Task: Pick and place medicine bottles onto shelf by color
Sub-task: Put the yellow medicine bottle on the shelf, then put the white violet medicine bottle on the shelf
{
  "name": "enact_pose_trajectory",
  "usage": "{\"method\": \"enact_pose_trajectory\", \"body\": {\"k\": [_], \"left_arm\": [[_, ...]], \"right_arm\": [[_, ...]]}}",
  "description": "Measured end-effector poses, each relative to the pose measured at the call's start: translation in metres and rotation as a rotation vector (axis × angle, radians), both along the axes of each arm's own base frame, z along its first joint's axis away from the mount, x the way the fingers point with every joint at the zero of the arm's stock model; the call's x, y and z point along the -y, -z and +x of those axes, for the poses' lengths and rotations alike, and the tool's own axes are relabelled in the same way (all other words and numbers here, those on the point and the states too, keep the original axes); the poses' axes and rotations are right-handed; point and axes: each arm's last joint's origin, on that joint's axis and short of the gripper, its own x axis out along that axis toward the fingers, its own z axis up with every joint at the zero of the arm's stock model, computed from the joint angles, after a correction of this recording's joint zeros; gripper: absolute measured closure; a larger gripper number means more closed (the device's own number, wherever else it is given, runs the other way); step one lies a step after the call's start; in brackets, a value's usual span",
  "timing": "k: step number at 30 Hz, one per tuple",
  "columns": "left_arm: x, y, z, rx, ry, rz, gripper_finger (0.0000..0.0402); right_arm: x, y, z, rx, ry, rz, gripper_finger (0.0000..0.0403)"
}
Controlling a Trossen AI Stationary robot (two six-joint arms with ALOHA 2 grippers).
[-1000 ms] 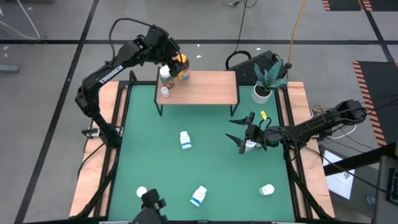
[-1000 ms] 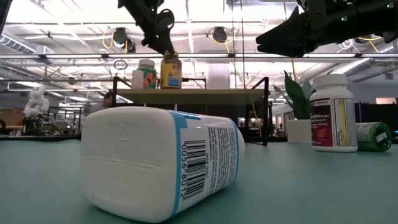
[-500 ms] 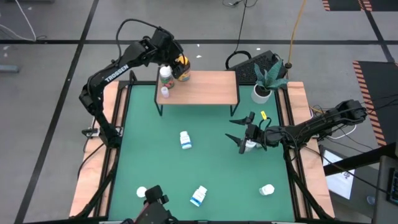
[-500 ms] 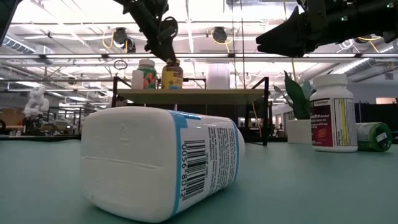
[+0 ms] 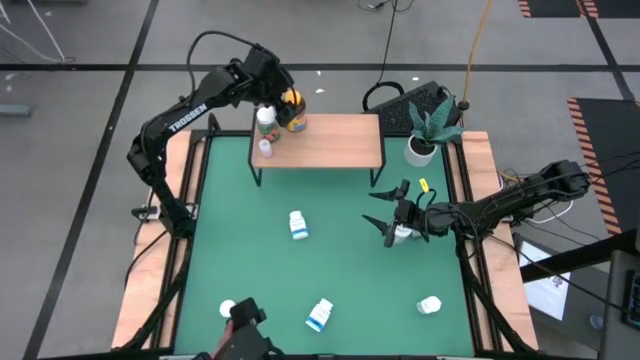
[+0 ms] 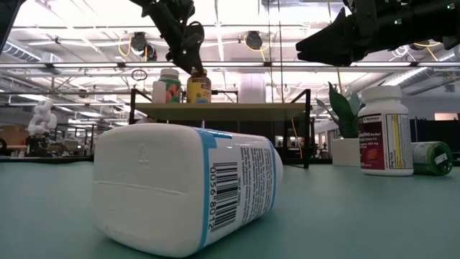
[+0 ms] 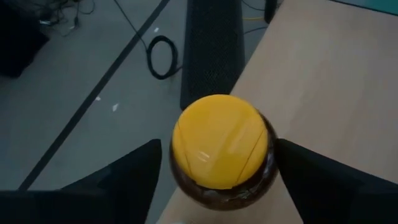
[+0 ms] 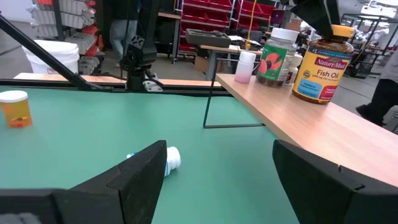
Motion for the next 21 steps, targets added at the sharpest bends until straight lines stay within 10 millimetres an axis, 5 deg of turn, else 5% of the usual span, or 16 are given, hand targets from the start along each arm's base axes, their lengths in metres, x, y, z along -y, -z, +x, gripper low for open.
{"method": "enact_pose_trajectory", "body": {"k": [11,17,21], "left_arm": [[0.034,-0.048,-0.024,0.085,-0.054,0.122,0.0075],[0.076,-0.068,-0.028,0.165,-0.004,0.088,0.0083],[0.111,-0.064,-0.020,0.142,0.025,-0.053,0.0084]], "right_arm": [[0.000,0.000,0.000,-0.005,-0.001,-0.008,0.0117],[0.000,0.000,0.000,-0.004,-0.001,-0.005,0.0117],[0.000,0.000,0.000,-0.004,0.000,-0.004,0.0117]]}}
